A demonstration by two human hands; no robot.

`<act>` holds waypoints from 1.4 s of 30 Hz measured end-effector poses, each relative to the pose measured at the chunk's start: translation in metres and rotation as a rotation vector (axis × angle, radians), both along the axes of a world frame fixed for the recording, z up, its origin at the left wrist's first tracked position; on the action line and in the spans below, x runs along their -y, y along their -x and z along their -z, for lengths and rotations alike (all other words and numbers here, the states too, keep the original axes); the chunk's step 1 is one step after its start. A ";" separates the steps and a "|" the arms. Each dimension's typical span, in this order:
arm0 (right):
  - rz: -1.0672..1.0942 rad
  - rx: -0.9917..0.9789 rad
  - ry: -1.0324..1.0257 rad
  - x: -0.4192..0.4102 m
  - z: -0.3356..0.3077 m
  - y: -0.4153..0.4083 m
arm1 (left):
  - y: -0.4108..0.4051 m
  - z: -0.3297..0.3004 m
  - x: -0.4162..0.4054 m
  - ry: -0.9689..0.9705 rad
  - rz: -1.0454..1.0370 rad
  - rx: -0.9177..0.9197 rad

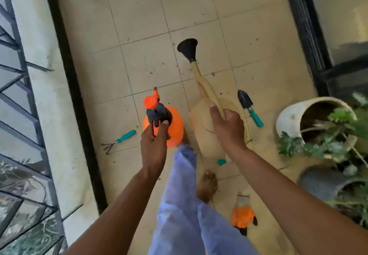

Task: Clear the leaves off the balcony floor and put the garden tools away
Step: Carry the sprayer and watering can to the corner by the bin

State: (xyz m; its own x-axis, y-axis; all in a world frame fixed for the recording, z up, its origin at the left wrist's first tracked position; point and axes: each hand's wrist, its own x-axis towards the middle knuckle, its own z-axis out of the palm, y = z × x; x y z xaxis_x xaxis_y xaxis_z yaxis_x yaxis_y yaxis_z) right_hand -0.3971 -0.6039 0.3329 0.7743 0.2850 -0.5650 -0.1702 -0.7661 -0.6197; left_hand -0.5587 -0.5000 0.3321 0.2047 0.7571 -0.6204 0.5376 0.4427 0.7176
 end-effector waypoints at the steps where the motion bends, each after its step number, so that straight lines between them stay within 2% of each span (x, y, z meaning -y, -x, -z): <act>1: -0.001 0.007 0.008 -0.012 0.004 -0.012 | -0.012 0.005 -0.010 0.011 -0.005 -0.006; 7: -0.077 0.063 0.099 -0.080 0.016 -0.087 | -0.095 0.023 -0.079 0.092 -0.078 0.001; 15: -0.121 0.112 0.182 -0.187 0.003 -0.195 | -0.208 0.020 -0.183 0.085 -0.028 -0.044; 21: -0.423 0.333 0.481 -0.257 0.017 -0.265 | -0.274 0.031 -0.255 0.071 0.023 -0.147; 24: -0.428 0.182 0.531 -0.294 0.021 -0.312 | -0.306 0.033 -0.292 0.056 0.004 -0.208; 27: -0.347 0.026 0.471 -0.324 0.021 -0.357 | -0.339 0.034 -0.327 0.008 0.016 -0.271; 31: -0.306 -0.041 0.438 -0.368 0.026 -0.408 | -0.384 0.037 -0.375 -0.050 0.069 -0.311; 35: -0.222 -0.075 0.437 -0.426 0.039 -0.450 | -0.430 0.050 -0.434 -0.104 0.105 -0.271; 41: -0.170 -0.041 0.425 -0.522 0.058 -0.505 | -0.486 0.079 -0.532 -0.041 0.071 -0.246; 42: -0.161 -0.044 0.419 -0.538 0.060 -0.511 | -0.500 0.063 -0.551 0.000 0.023 -0.229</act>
